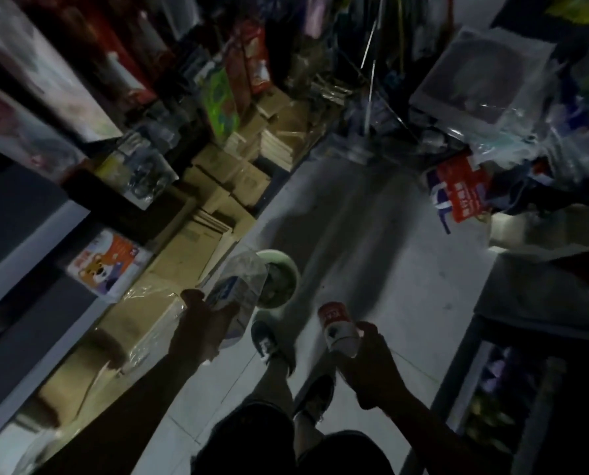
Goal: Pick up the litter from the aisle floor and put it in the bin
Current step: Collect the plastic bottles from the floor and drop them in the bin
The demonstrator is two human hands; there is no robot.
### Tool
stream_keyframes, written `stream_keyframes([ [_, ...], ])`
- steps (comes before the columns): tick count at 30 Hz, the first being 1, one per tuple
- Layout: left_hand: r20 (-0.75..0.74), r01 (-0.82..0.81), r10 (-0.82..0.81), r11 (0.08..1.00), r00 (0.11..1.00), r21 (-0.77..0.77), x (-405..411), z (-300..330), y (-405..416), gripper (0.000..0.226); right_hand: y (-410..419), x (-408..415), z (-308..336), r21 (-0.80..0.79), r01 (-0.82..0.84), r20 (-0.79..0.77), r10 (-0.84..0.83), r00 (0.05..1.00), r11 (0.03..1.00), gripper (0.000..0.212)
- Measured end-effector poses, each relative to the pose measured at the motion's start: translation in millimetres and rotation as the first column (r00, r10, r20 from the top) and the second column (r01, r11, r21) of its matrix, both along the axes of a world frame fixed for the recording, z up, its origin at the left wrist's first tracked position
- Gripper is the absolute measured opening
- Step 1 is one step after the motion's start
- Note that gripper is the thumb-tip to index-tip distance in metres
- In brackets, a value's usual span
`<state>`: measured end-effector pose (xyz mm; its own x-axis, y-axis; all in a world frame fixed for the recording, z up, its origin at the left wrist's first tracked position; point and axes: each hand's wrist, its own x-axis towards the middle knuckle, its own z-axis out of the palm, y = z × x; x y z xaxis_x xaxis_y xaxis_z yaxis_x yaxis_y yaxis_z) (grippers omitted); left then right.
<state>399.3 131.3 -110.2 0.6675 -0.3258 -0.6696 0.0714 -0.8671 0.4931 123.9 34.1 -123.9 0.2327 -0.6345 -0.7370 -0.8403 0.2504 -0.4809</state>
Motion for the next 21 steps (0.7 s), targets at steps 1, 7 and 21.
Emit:
stream_keyframes([
  [1, -0.023, -0.023, 0.023, 1.000, 0.999, 0.004, 7, -14, -4, 0.061, -5, 14, -13, 0.044, 0.047, -0.006, -0.047, 0.999, 0.998, 0.087],
  [7, -0.140, -0.119, 0.127, 0.991, 0.982, 0.064, 38, -111, -30, 0.056, -32, 87, -99, 0.193, 0.216, -0.056, -0.209, 0.976, 0.957, 0.055],
  [21, -0.137, -0.444, 0.478, 0.869, 0.868, 0.221, 30, -408, -101, 0.069, -92, 195, -416, 0.208, 0.096, -0.158, -0.063, 0.985, 0.973, 0.072],
])
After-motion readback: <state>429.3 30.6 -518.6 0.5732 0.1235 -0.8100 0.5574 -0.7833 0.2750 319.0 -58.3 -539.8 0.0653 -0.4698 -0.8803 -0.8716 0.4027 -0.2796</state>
